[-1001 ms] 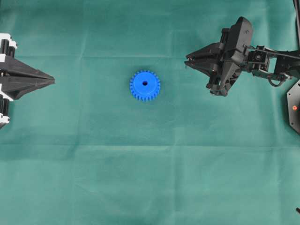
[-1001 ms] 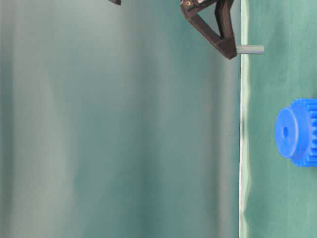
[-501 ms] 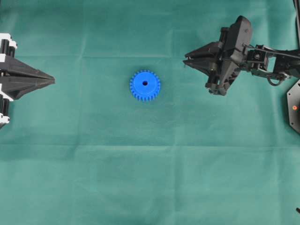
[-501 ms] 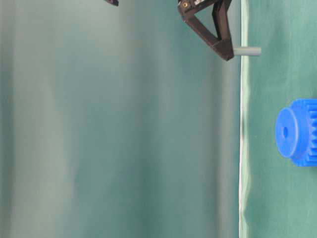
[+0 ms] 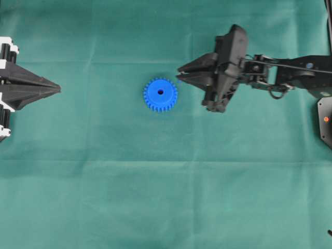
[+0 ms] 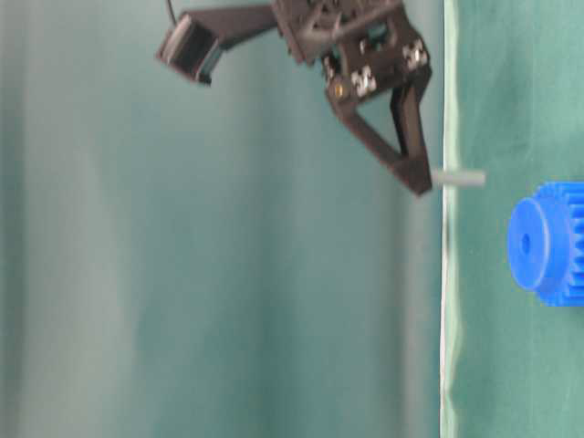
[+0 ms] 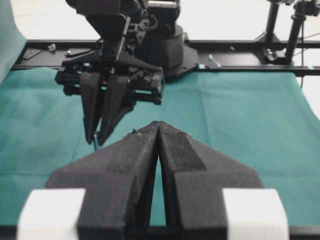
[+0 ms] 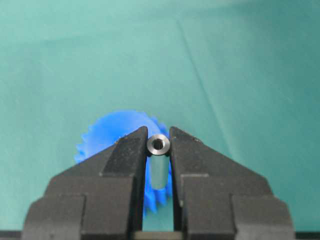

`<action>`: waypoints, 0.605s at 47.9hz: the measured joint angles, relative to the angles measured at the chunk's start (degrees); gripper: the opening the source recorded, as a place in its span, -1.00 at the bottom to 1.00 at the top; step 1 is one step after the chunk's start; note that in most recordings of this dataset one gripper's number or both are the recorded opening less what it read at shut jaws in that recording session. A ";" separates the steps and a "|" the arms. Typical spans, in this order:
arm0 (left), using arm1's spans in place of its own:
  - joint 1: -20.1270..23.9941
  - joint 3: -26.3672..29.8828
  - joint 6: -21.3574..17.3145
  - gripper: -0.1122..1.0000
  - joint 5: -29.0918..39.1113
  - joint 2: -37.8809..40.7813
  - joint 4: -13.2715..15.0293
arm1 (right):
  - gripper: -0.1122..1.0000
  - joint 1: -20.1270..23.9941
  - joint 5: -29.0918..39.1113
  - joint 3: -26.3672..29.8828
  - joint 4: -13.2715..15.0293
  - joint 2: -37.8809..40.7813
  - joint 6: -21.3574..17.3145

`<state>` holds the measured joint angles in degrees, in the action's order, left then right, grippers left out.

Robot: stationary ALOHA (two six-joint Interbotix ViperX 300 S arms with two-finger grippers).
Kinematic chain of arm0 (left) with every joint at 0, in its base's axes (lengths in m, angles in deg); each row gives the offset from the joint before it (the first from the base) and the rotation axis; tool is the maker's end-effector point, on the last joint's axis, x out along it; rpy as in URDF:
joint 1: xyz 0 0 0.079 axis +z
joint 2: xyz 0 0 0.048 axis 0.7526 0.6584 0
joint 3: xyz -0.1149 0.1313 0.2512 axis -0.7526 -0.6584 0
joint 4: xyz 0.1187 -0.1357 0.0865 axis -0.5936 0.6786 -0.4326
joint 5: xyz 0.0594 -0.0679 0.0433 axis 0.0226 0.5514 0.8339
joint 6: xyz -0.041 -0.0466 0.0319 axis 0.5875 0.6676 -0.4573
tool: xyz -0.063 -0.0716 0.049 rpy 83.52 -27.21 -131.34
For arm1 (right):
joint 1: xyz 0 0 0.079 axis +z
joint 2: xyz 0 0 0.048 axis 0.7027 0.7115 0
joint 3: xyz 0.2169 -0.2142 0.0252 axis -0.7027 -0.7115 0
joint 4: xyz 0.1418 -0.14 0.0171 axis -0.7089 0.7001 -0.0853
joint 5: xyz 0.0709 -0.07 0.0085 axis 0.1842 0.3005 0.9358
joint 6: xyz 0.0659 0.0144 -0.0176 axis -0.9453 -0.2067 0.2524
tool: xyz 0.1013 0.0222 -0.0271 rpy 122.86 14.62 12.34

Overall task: Insert the shaft placed at a random location into the center hole of the medium gear at another random location.
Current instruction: 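Lift the shaft and carry it left over the blue gear, then align the held shaft above the blue gear's center hole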

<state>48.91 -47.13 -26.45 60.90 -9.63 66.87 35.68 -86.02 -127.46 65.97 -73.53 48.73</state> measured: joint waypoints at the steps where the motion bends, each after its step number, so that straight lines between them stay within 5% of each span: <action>1: 0.00 0.00 0.00 -0.80 0.00 0.00 -0.09 | -0.55 0.09 0.26 0.44 0.00 0.35 0.09; 29: 0.00 0.00 0.09 -0.80 -0.09 0.09 0.00 | -0.55 2.20 1.58 7.56 -0.09 6.42 0.00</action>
<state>48.91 -47.13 -26.36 60.81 -9.55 66.87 37.88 -84.44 -119.90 65.88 -67.11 48.73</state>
